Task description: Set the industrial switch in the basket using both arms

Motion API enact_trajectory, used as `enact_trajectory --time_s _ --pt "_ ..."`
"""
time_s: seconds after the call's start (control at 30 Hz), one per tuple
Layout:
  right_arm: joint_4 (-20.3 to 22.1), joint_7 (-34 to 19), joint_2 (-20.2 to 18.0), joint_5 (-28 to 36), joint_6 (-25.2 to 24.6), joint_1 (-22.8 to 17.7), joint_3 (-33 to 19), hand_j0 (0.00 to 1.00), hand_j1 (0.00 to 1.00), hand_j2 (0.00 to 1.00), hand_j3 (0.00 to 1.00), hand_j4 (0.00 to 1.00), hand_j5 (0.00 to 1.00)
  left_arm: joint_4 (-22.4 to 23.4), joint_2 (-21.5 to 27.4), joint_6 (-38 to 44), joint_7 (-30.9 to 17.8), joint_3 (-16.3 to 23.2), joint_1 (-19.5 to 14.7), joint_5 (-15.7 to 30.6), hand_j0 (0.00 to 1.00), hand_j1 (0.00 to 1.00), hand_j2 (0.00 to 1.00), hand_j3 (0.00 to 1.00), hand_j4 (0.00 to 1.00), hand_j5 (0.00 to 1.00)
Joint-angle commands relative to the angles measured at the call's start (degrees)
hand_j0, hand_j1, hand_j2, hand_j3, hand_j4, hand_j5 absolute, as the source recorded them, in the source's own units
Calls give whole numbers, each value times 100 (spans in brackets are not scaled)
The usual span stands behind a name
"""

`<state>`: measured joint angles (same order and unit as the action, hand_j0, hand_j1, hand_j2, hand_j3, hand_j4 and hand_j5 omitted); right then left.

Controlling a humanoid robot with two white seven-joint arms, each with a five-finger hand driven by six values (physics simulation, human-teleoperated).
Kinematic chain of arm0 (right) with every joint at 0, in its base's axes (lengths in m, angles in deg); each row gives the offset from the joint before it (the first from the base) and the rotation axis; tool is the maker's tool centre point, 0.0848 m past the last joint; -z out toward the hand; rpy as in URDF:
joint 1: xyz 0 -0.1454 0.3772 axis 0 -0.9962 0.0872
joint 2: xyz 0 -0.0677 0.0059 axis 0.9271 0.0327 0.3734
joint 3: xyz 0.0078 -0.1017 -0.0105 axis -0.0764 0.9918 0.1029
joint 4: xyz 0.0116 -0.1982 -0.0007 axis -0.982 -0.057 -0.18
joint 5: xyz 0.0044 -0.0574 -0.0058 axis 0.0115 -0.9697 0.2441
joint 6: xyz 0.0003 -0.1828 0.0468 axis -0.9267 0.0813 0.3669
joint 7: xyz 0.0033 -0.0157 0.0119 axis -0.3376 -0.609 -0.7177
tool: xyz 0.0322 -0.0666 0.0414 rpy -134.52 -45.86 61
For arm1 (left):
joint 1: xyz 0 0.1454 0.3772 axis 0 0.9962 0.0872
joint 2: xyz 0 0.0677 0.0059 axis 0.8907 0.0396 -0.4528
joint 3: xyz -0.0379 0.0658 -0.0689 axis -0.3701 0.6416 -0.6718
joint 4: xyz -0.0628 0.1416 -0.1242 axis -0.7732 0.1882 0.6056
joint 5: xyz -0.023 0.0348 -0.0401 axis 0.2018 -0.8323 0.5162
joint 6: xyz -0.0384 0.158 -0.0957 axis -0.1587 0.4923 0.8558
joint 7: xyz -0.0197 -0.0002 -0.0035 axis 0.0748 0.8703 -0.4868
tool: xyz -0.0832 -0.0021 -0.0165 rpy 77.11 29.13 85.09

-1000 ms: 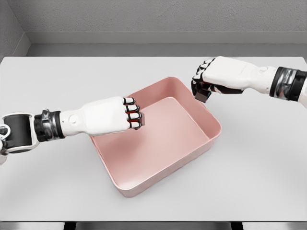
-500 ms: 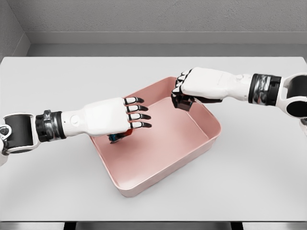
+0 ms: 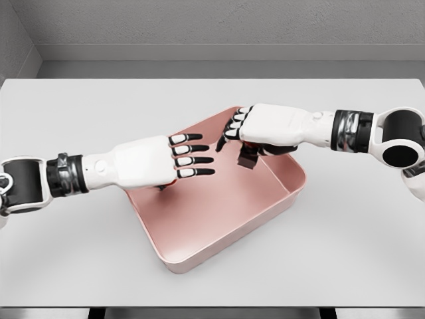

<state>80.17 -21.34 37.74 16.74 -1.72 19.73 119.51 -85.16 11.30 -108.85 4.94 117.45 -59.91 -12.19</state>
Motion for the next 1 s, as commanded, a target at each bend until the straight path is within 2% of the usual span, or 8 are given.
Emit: enact_trajectory --time_s 0.0,0.3,0.6,0.77,0.9,0.93,0.97 --pt "1 3 -10 19 9 0 0 100 100 100 100 100 100 0 93 -2 9 -5 0 41 100 100 100 100 100 100" --pt "1 3 -10 19 45 26 0 100 100 100 100 100 100 0 252 -2 26 -13 -97 428 100 100 100 100 100 100" --pt "-8 3 -80 28 36 26 -114 100 100 100 100 100 100 0 814 -2 44 -66 -167 1351 100 100 100 100 100 100" --pt "-8 3 -326 55 45 -70 -747 100 100 100 100 100 100 18 1218 -2 61 -110 -167 1887 100 100 100 100 100 100" --pt "-8 3 -590 169 53 -132 -835 100 100 100 100 100 100 44 1605 -2 53 -119 -132 2133 100 100 100 100 100 100" --pt "-8 3 -634 169 53 -202 -879 100 100 100 100 100 100 79 1675 -2 53 -119 -106 2194 100 100 100 100 100 100" --pt "-8 3 -722 169 53 -439 -1133 100 100 100 100 100 100 88 1807 -2 53 -119 -97 2230 100 100 100 100 100 100"
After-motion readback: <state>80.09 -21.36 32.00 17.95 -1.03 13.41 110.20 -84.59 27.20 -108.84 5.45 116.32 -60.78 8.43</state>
